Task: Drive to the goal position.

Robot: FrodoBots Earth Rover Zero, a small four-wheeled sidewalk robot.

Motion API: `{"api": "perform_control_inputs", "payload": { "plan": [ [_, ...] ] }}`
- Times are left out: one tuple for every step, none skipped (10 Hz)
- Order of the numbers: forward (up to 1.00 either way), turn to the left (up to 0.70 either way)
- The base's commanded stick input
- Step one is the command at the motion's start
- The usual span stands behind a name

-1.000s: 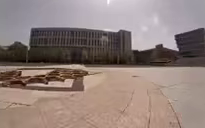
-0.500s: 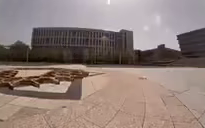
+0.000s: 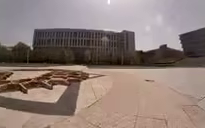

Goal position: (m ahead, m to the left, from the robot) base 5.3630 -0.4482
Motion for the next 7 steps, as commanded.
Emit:
{"api": "perform_control_inputs", "payload": {
  "plan": [
    [1.00, 0.00],
    [1.00, 0.00],
    [1.00, -0.12],
    [1.00, -0.25],
    [1.00, -0.34],
    [1.00, -0.35],
    [1.00, -0.35]
  ]
}}
